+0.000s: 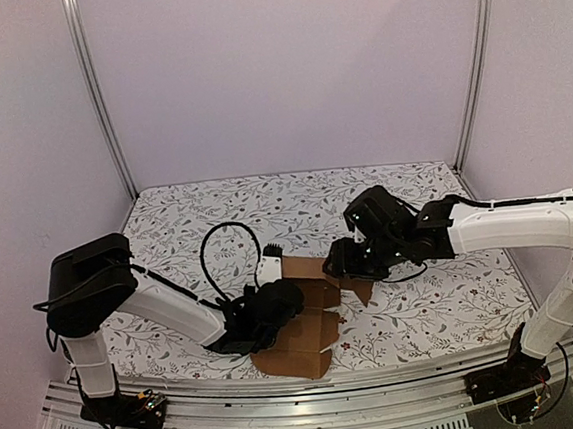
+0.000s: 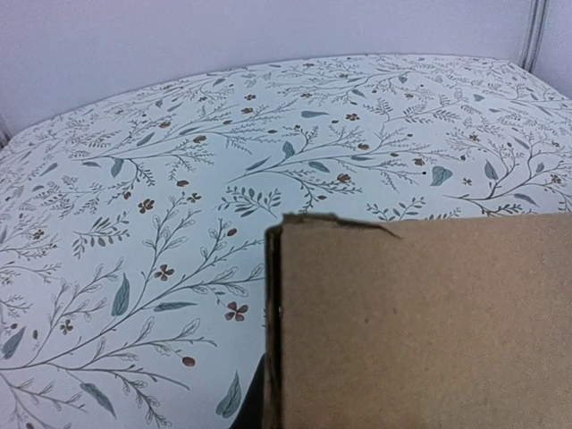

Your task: Fold the paper box

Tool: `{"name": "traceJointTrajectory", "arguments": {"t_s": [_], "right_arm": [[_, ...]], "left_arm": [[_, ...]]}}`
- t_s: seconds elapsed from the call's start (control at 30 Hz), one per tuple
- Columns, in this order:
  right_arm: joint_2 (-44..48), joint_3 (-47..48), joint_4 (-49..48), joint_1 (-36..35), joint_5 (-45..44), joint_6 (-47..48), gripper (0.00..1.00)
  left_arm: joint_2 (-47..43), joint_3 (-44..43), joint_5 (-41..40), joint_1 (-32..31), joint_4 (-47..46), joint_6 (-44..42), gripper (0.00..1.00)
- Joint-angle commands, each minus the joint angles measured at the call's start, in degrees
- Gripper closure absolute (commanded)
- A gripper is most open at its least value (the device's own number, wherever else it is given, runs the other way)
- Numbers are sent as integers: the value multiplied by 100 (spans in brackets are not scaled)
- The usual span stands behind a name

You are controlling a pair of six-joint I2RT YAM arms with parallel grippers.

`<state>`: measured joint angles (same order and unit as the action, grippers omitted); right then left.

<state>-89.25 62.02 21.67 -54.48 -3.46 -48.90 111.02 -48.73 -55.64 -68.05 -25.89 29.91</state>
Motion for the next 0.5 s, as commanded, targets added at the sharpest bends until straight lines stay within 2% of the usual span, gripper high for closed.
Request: {"name": "traceJointTrajectory", "arguments": {"t_s": [0.0, 0.47], "right_arm": [[-185, 75, -242, 22, -136, -226, 42], [-740, 81, -1100, 54, 134, -794, 53]], "left_arm": [[109, -102, -82, -121, 163, 208, 100], [101, -88, 112, -129, 285, 560, 100]]}}
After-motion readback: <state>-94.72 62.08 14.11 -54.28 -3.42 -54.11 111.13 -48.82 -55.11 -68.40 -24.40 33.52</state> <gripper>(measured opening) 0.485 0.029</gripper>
